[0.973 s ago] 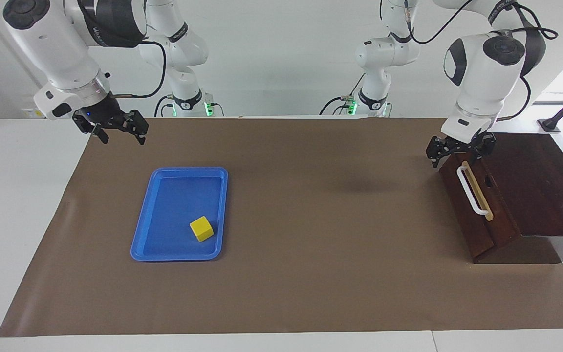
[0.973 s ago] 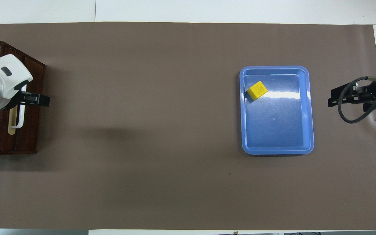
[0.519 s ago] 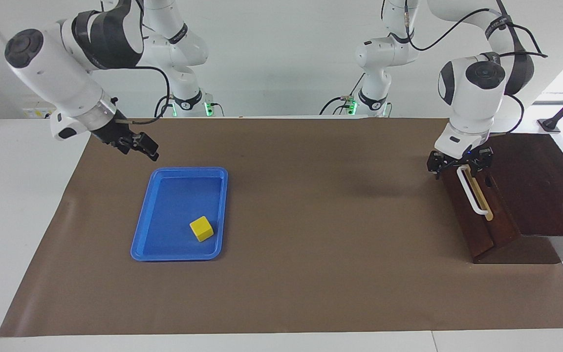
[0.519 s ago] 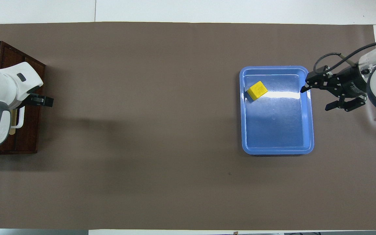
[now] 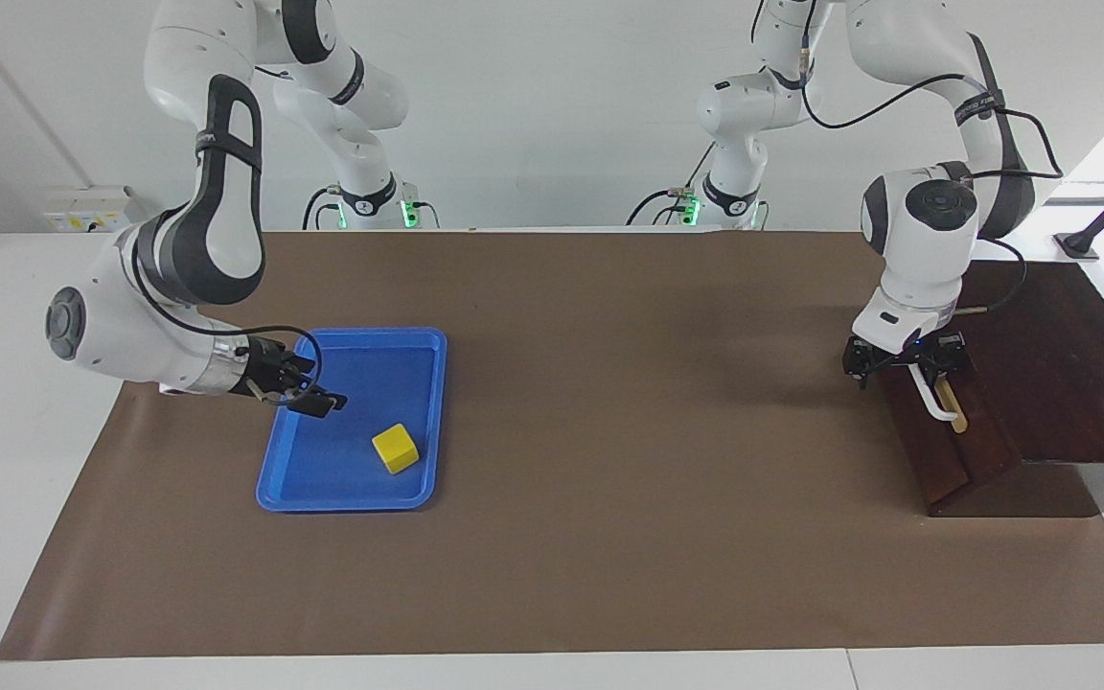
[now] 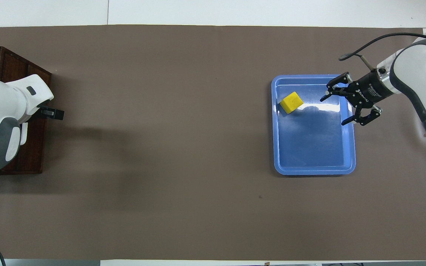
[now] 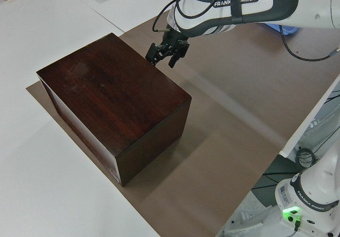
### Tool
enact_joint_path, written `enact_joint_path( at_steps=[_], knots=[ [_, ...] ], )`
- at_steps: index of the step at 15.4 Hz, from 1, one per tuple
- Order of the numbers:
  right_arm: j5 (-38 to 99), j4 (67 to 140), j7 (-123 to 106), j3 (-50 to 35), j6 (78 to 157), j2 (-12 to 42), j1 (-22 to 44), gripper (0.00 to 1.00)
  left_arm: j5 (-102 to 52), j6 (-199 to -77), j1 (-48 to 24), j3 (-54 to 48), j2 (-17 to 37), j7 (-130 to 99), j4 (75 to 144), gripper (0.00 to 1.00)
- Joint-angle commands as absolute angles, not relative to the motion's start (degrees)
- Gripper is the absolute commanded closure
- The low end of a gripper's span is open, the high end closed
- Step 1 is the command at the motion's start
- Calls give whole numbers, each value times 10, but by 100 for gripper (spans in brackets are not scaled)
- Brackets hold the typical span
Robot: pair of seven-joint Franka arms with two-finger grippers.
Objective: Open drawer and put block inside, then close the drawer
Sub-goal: 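Pull the drawer open with the left gripper while the right gripper reaches the block, then grasp the yellow block with the right gripper while the left gripper moves inward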
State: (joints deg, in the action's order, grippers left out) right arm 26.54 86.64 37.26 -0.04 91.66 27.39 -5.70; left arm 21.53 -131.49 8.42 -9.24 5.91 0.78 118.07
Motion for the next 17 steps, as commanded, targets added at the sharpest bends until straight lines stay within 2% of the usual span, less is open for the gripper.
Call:
enact_joint_path(
  at_steps=[1,5,8,10,15,17],
  knots=[
    [322,812,410,5,900,322,-59,0,233,-1342,93,-95,58,11,1196,0],
    [356,769,450,6,910,381,-56,0,233,-1340,49,-97,65,-15,1192,0],
    [356,663,482,4,876,464,-58,0,232,-1325,-19,-97,63,-137,1189,0],
    [358,622,504,-1,868,499,-58,0,232,-1304,-52,-98,62,-172,1186,0],
    [388,622,530,-8,862,519,-50,0,229,-1293,-59,-98,60,-183,1184,0],
    [381,624,530,-7,848,518,-48,0,198,-1222,-62,-98,73,-185,1117,0]
  ],
)
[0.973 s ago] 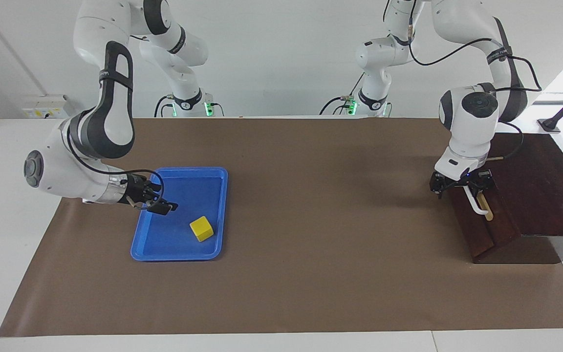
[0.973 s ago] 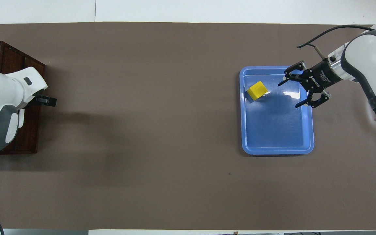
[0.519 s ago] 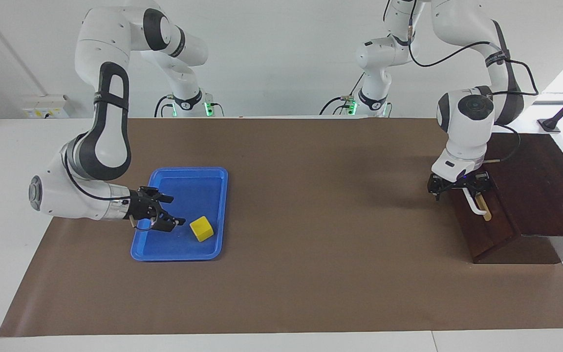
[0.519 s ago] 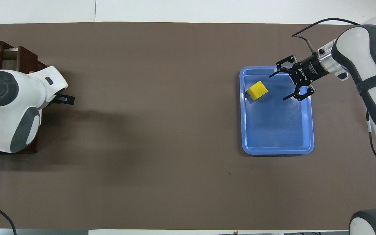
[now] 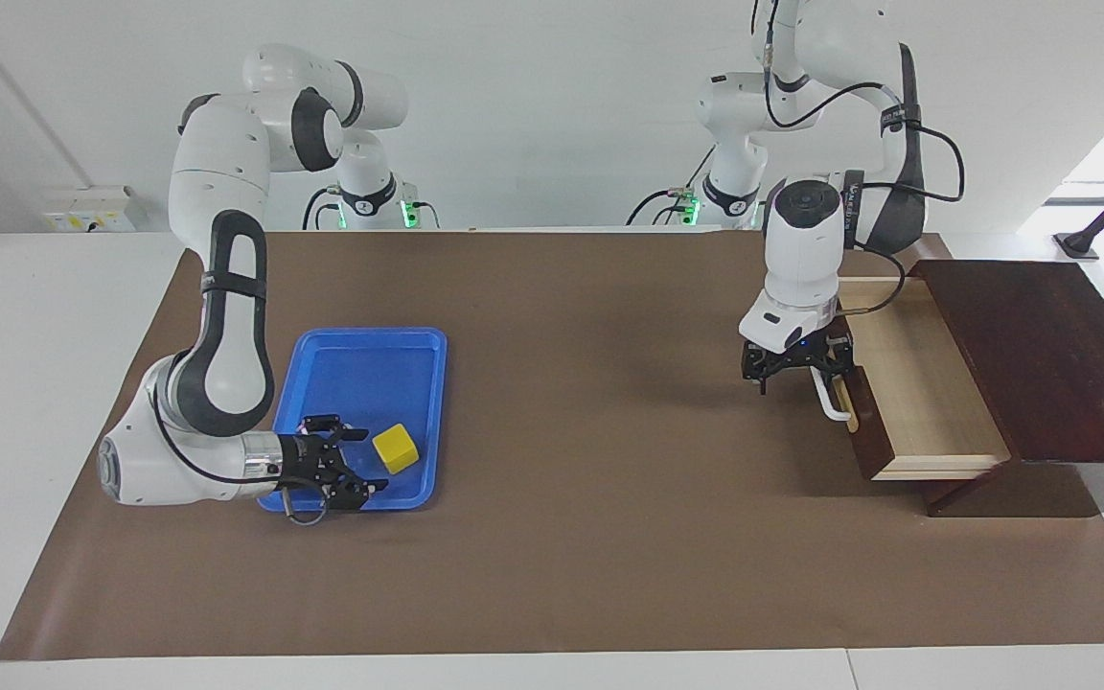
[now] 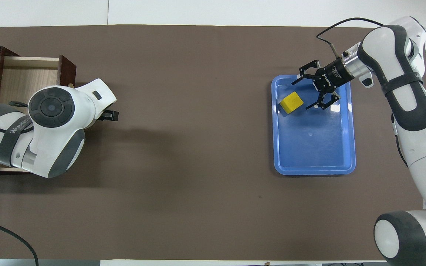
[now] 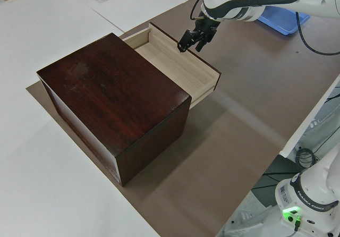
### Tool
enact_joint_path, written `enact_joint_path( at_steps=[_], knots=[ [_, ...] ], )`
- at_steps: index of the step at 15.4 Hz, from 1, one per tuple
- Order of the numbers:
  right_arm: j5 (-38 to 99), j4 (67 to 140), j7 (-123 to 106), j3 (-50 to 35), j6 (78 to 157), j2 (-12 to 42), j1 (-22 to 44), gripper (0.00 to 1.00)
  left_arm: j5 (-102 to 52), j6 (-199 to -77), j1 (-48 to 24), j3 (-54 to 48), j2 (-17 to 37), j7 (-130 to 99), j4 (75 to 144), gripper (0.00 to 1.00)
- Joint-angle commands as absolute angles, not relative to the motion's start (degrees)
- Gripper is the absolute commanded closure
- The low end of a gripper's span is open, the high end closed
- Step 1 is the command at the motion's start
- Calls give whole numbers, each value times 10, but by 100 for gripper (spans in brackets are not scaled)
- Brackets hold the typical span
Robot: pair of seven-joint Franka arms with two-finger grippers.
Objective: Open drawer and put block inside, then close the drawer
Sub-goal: 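Grasp the yellow block with the right gripper while the left gripper moves inward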
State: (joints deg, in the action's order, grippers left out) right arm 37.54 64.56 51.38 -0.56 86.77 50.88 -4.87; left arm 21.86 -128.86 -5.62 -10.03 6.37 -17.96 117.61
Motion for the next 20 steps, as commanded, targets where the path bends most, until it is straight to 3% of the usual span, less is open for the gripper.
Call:
enact_joint_path(
  at_steps=[1,4,7,18,20],
  knots=[
    [383,624,529,-7,848,517,-49,0,180,-1179,-63,-98,83,-185,1074,0],
    [390,628,527,-7,848,513,-52,0,119,-1083,-67,-97,84,-193,984,0],
    [391,649,526,-7,854,506,-50,0,63,-1026,-70,-98,63,-277,950,0],
    [370,652,483,-7,850,504,-42,0,-16,-1027,-126,-99,40,-741,977,0],
    [369,653,481,-7,850,504,-42,12,-19,-1027,-129,-100,35,-805,987,0]
  ],
)
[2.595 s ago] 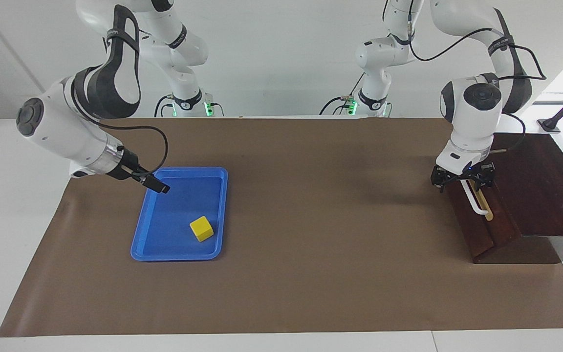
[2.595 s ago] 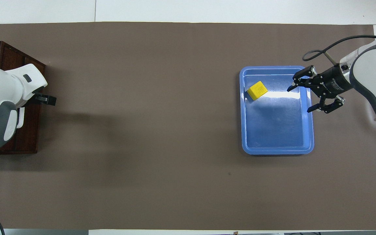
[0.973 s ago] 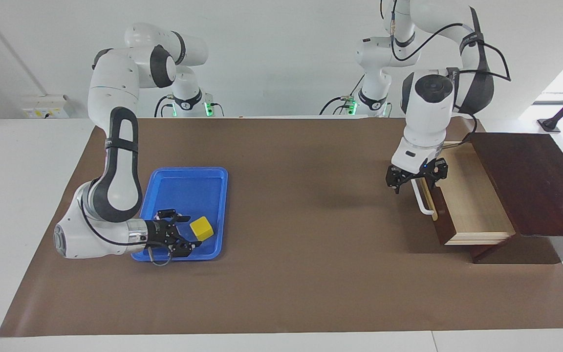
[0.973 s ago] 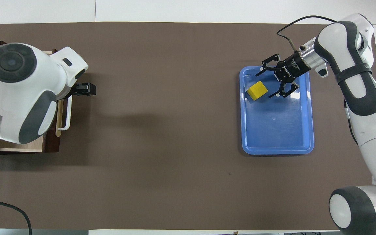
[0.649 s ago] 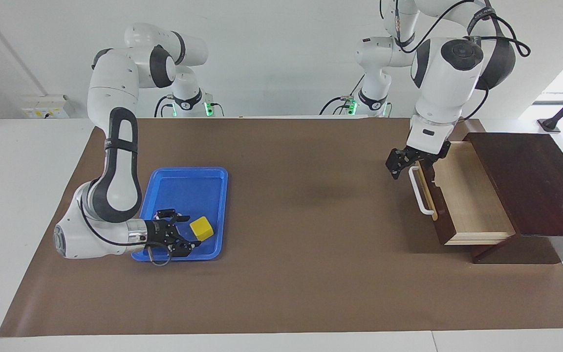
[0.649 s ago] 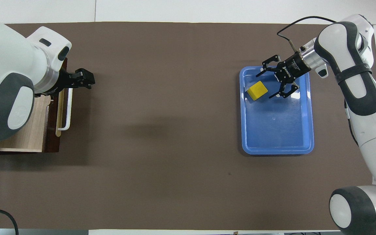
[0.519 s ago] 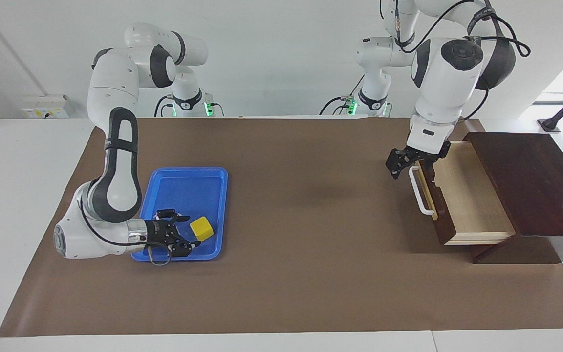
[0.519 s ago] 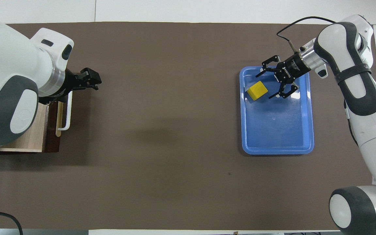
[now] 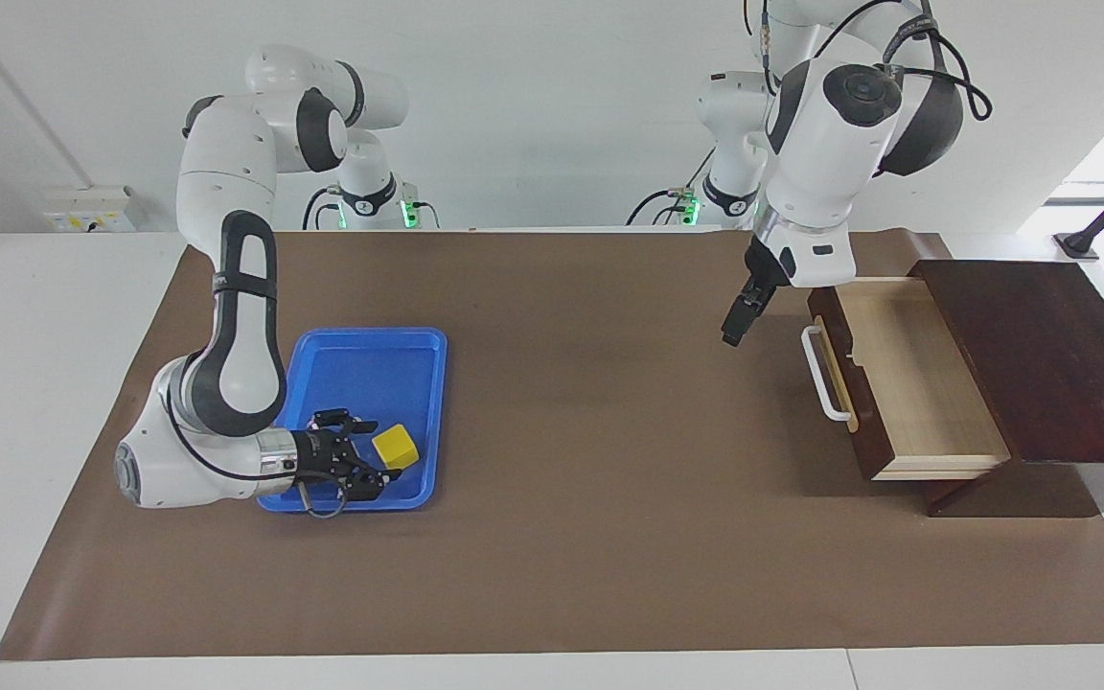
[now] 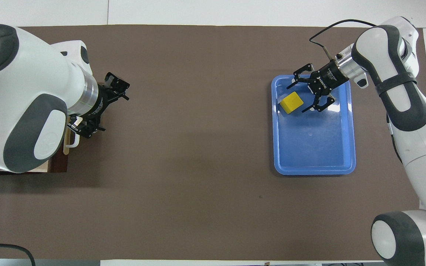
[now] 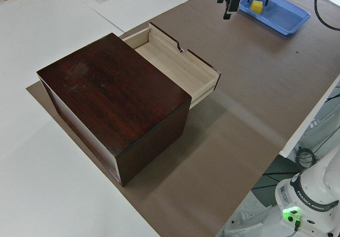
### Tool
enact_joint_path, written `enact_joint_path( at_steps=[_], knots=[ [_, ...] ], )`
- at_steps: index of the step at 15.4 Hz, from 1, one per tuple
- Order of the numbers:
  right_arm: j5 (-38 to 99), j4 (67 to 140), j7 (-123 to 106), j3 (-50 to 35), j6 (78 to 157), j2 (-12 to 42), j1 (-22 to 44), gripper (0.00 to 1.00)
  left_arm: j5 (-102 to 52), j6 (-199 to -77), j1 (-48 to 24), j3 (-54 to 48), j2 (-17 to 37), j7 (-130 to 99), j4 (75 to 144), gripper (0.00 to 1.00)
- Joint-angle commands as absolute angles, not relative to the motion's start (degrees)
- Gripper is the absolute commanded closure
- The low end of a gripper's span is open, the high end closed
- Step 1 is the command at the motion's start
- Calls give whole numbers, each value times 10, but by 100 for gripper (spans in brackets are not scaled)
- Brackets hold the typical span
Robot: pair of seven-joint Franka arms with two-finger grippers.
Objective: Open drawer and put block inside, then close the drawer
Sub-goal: 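Grasp the yellow block with the right gripper while the left gripper moves inward, then lift the block toward the left gripper with the right gripper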
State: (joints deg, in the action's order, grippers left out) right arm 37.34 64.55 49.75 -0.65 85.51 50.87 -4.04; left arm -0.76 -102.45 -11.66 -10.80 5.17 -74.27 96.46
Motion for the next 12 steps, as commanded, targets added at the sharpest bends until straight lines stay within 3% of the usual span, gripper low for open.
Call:
enact_joint_path(
  at_steps=[1,2,4,5,12],
  knots=[
    [367,653,478,-6,851,504,-42,23,-26,-1028,-133,-100,33,-834,989,0],
    [367,653,475,-6,853,504,-42,35,-32,-1038,-141,-99,33,-871,992,0],
    [368,664,475,-6,855,500,-43,90,-33,-1062,-155,-99,23,-925,1012,0],
    [369,668,475,-6,856,497,-42,100,-33,-1067,-163,-99,20,-948,1019,0],
    [378,667,494,-6,862,467,-42,100,-36,-1031,-185,-100,25,-1152,995,0]
  ],
)
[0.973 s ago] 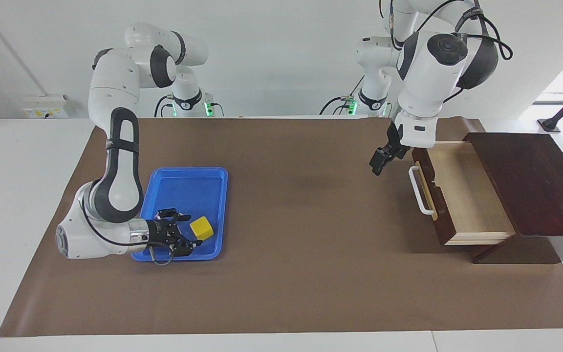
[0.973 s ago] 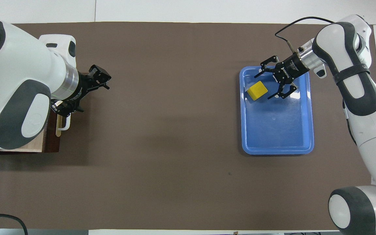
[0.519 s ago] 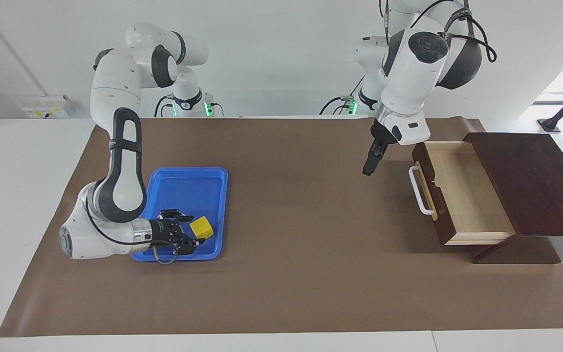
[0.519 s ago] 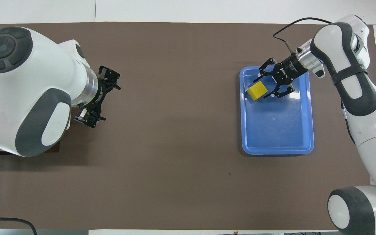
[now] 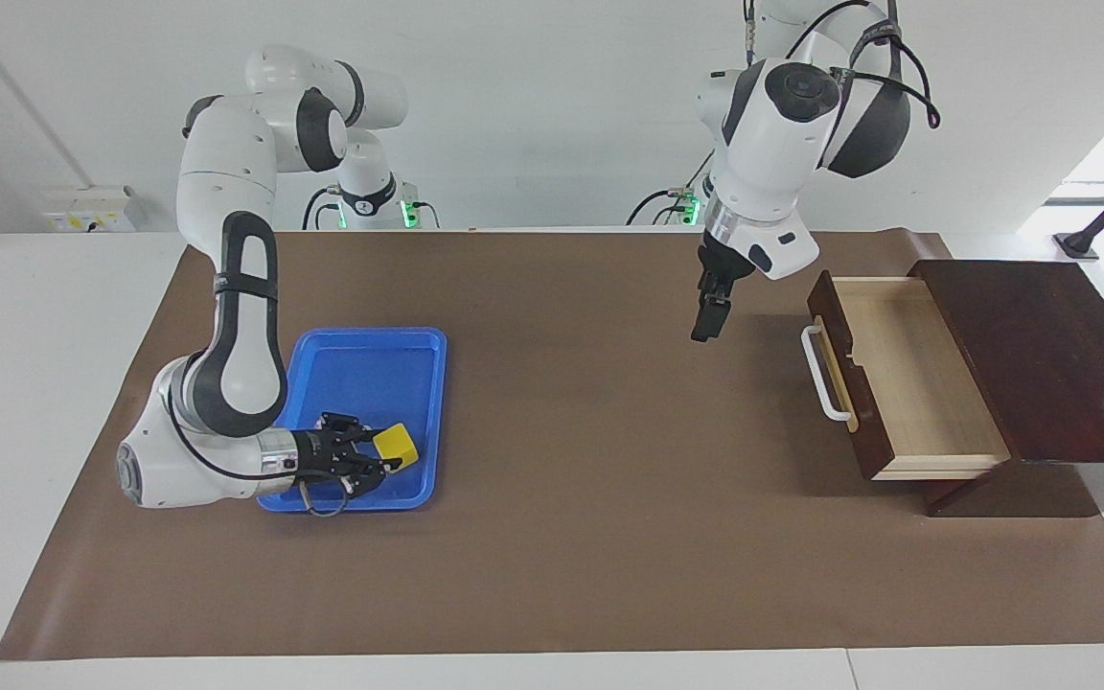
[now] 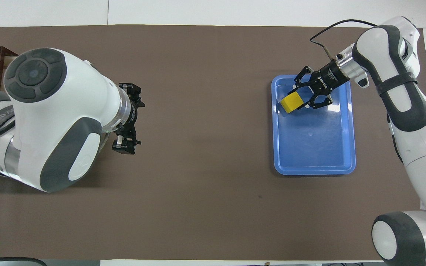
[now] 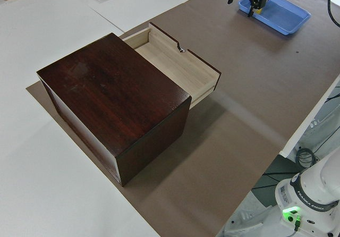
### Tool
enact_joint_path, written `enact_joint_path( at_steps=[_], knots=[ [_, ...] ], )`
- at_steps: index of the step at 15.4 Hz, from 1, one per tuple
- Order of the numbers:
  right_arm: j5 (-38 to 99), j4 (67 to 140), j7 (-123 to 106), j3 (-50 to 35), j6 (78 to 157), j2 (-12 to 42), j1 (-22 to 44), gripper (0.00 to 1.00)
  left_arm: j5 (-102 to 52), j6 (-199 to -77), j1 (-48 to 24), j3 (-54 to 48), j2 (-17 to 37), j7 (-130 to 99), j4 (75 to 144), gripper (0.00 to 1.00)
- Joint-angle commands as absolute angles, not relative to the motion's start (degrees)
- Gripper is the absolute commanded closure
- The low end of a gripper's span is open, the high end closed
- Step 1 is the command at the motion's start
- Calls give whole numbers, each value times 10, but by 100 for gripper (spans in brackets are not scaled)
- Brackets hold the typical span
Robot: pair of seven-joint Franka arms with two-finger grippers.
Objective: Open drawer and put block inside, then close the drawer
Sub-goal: 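Lift the block toward the left gripper with the right gripper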
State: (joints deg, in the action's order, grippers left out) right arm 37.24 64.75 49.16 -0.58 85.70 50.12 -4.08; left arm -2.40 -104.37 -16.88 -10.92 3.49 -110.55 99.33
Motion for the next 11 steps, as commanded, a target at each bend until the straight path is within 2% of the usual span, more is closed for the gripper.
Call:
enact_joint_path(
  at_steps=[1,4,6,11],
  knots=[
    [378,666,510,-7,861,455,-42,100,-46,-1033,-188,-100,26,-1177,993,0],
    [381,665,574,-8,865,418,-26,100,-54,-1019,-189,-98,41,-1199,972,0],
    [416,665,644,-7,886,398,-5,100,-55,-1004,-183,-93,89,-1216,933,0],
    [430,666,793,-8,982,373,86,100,-54,-1027,-192,-94,163,-1308,864,0]
  ],
)
